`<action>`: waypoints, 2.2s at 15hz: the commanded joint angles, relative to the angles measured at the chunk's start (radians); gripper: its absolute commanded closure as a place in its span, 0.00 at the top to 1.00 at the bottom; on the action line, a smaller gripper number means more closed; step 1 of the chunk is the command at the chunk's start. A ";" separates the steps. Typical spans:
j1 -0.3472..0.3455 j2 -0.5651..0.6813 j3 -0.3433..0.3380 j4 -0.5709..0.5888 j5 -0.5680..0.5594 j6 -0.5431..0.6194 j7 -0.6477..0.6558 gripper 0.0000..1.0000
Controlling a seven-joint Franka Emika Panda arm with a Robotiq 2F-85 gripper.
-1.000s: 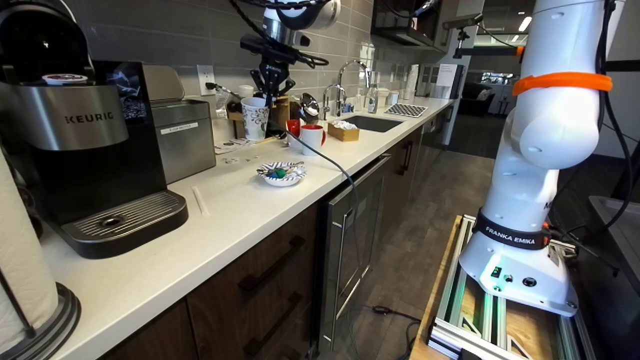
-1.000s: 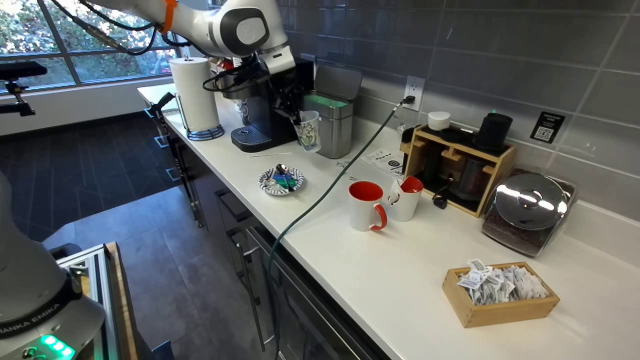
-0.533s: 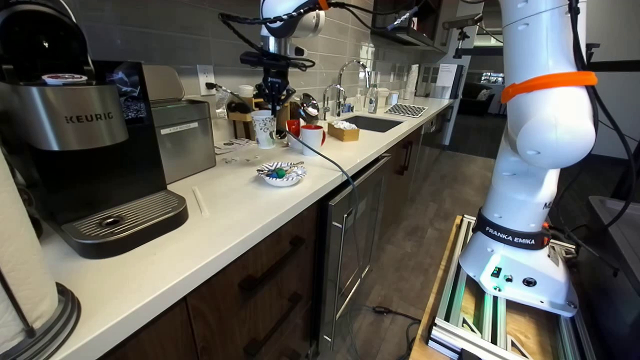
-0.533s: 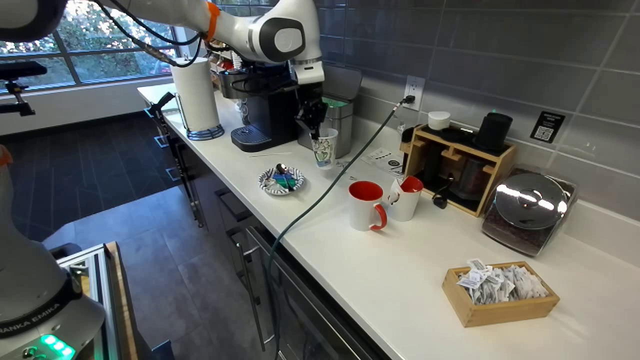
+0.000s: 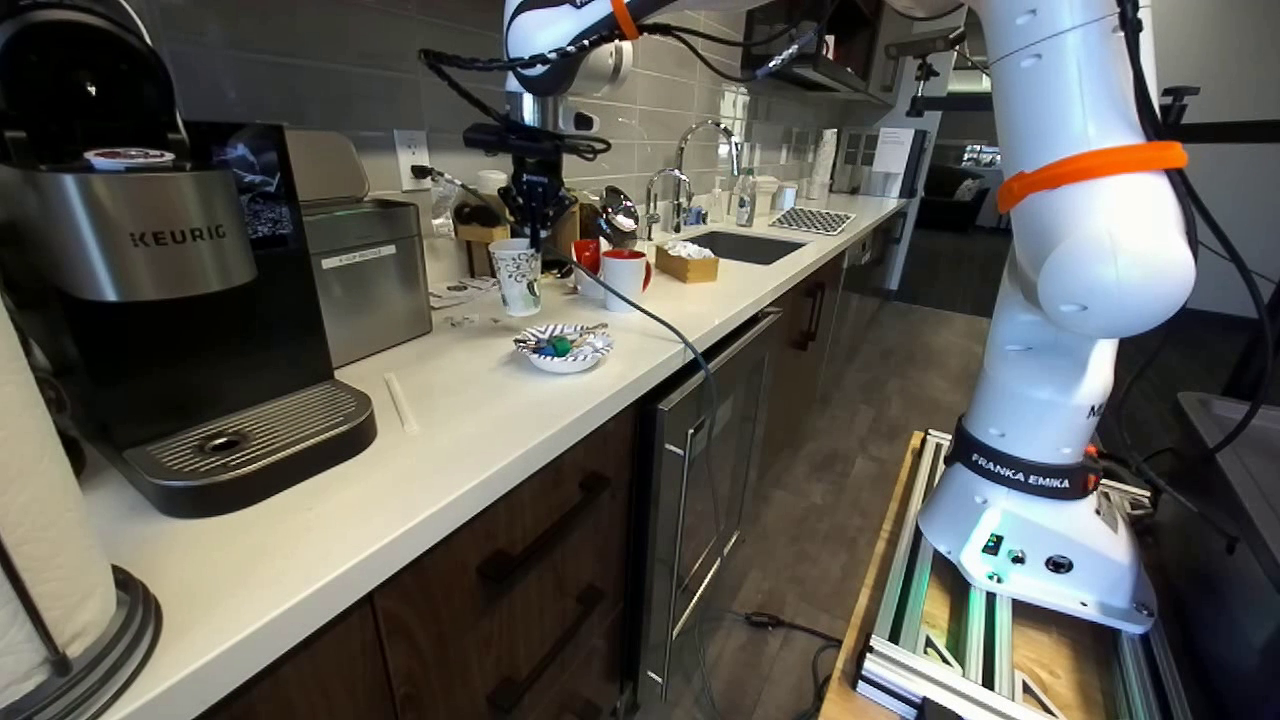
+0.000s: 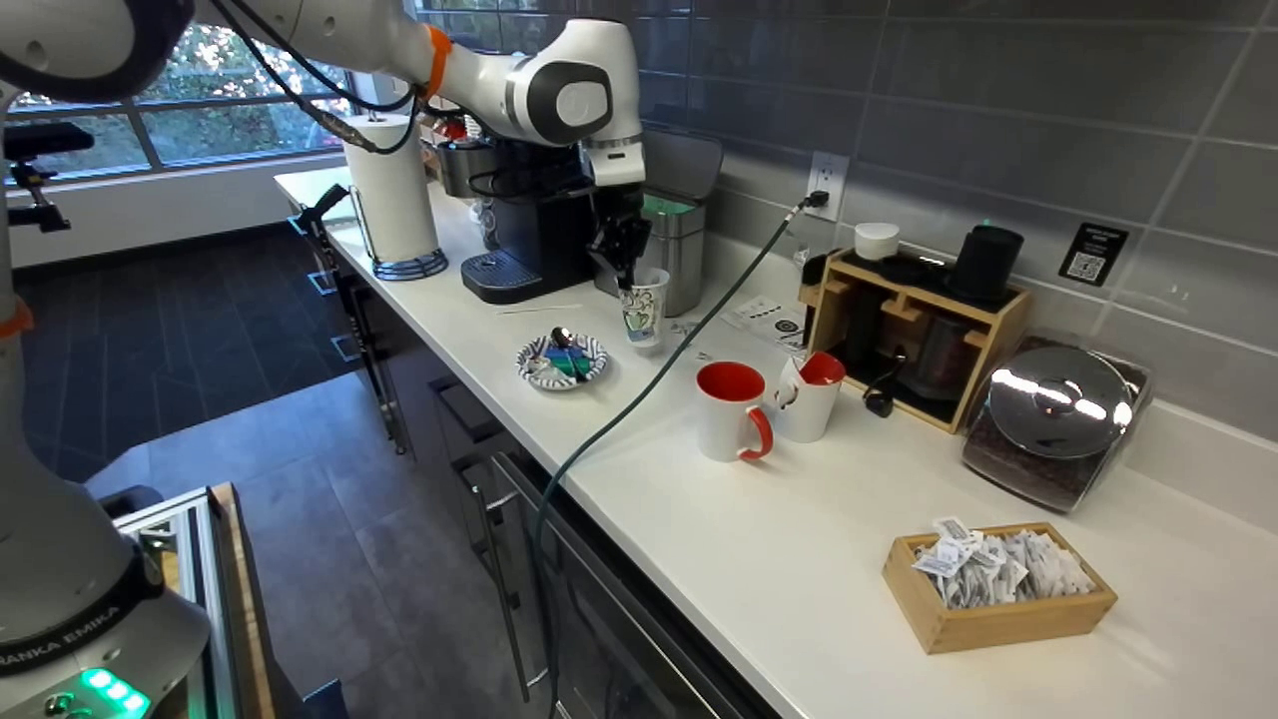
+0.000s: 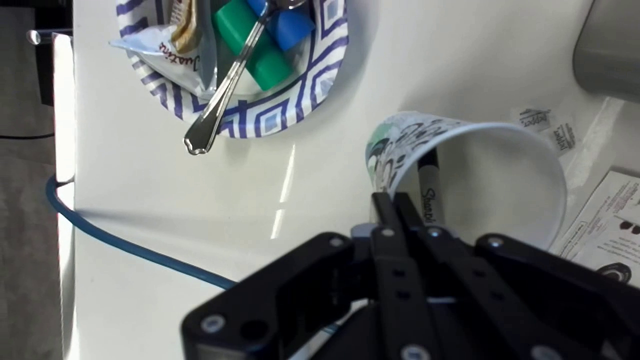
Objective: Move the coffee cup on the left to the right then put the white straw in the cup.
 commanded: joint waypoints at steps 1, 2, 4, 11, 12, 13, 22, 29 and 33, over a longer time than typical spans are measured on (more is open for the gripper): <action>0.012 0.008 -0.014 -0.019 0.027 0.084 0.050 0.01; 0.012 0.018 -0.014 -0.009 0.029 0.098 0.060 0.01; 0.013 0.032 -0.016 0.005 0.026 0.101 0.070 0.01; 0.012 0.073 -0.020 0.014 0.030 0.111 0.089 0.01; 0.013 0.079 -0.020 0.018 0.031 0.111 0.092 0.01; 0.012 0.084 -0.021 0.022 0.034 0.104 0.092 0.01; 0.010 0.043 -0.022 0.000 0.057 0.096 0.097 0.79; 0.073 -0.154 0.082 -0.133 0.046 0.050 -0.145 1.00; 0.114 -0.140 0.110 -0.103 0.027 0.045 -0.155 1.00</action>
